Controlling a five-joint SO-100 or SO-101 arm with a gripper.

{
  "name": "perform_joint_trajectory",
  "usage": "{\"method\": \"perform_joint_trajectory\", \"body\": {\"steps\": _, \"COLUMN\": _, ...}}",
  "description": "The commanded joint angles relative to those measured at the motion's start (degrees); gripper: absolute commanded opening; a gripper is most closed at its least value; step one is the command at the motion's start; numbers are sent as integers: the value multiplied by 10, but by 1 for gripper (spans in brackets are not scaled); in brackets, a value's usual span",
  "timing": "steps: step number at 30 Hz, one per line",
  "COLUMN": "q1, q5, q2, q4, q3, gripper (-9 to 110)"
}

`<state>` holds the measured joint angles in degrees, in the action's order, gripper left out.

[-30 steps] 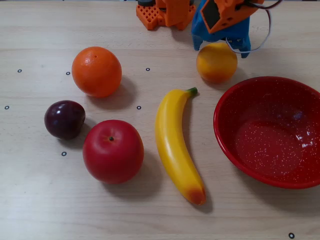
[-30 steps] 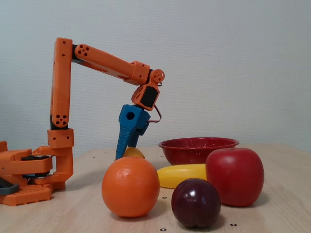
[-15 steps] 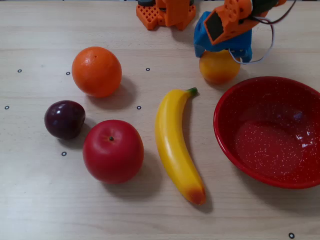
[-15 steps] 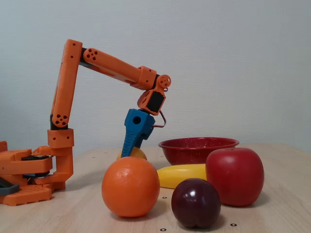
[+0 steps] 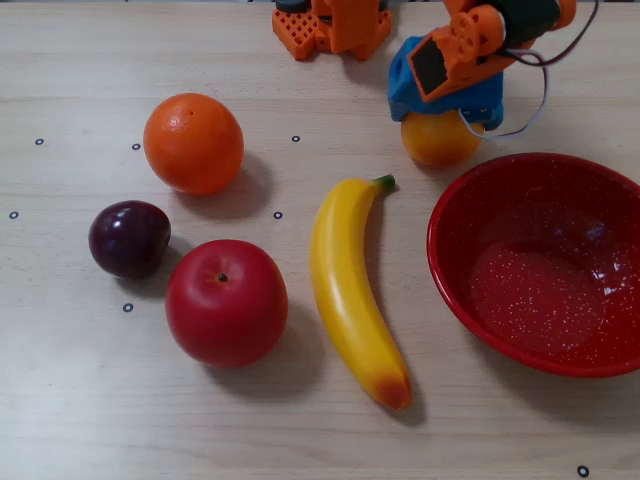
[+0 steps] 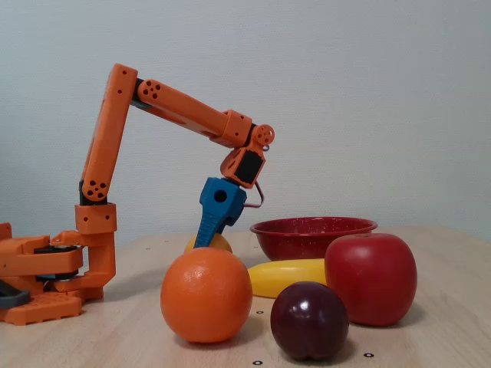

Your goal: Put peach in the red bowl.

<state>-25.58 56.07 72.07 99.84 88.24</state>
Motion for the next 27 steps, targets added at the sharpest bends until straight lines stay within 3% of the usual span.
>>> {"method": "perform_joint_trajectory", "body": {"steps": 1, "q1": 31, "q5": 17, "q2": 22, "q4": 0, "q3": -43, "gripper": 39}}
{"method": "perform_joint_trajectory", "body": {"steps": 14, "q1": 40, "q5": 37, "q2": 13, "q4": -6, "q3": -35, "gripper": 28}}
{"method": "perform_joint_trajectory", "body": {"steps": 22, "q1": 41, "q5": 48, "q2": 9, "q4": -4, "q3": -39, "gripper": 0}}
{"method": "perform_joint_trajectory", "body": {"steps": 27, "q1": 48, "q5": 58, "q2": 9, "q4": 11, "q3": -43, "gripper": 0}}
